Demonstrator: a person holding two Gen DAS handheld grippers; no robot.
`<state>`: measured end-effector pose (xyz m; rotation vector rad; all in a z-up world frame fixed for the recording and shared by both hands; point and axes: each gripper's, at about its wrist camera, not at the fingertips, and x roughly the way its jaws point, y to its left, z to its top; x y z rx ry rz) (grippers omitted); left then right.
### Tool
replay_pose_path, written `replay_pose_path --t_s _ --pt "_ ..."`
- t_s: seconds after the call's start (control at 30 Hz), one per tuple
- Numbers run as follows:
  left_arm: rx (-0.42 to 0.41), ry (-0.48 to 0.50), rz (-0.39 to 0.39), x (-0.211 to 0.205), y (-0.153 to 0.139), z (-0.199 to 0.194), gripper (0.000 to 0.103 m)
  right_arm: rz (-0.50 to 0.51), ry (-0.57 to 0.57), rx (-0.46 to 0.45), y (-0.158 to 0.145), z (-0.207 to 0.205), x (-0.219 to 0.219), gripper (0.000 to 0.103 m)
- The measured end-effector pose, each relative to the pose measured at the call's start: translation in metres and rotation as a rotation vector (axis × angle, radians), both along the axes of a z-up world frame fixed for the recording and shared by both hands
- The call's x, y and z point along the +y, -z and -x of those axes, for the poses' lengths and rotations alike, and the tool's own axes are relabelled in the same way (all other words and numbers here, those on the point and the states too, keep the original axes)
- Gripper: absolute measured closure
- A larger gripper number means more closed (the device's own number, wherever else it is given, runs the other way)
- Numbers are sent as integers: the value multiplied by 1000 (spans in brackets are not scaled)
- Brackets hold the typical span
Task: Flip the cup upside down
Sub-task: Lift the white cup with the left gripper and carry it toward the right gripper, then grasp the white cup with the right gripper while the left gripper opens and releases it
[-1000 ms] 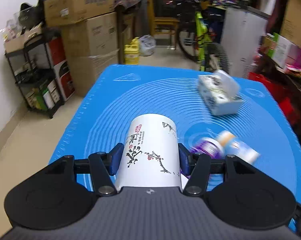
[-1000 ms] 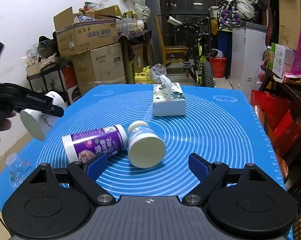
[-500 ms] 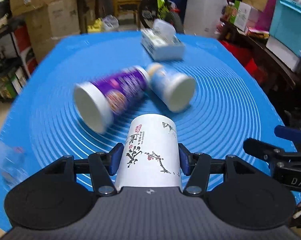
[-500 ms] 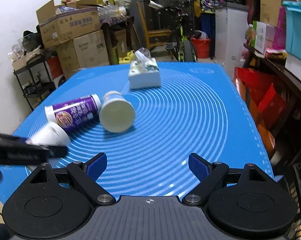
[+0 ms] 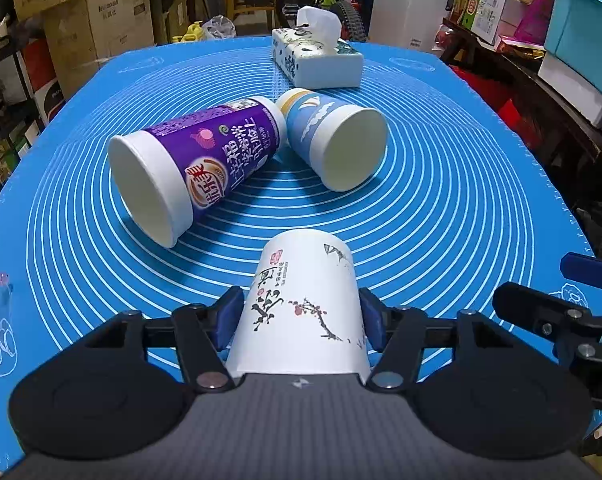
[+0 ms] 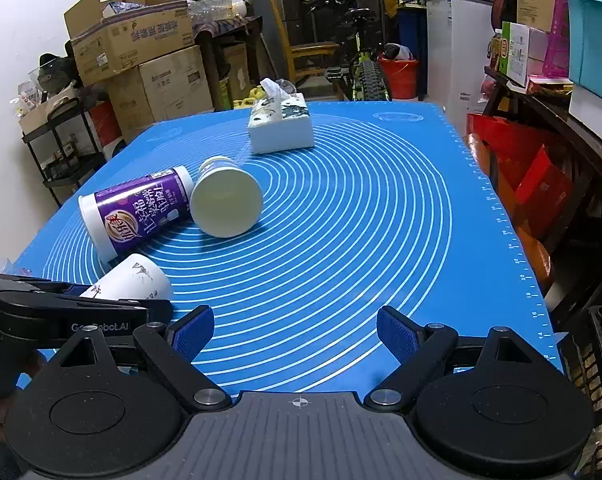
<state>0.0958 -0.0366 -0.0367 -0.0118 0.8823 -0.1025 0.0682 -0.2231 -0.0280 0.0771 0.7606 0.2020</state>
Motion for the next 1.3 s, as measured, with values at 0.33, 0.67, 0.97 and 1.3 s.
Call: replay_pose_path --t_s 0.33,0.67,0.97,1.3 --pt "-36 3 -5 3 -6 3 14 3 -6 -9 -1 1 3 13" --pt "-89 -11 -15 8 -29 13 9 5 -15 -30 -9 4 5 13" --pt "-196 -46 -38 34 -63 29 8 -20 -92 -26 -27 -4 24 14" --pt "-190 -157 -51 83 -52 38 7 -34 -182 63 -33 -35 75 14"
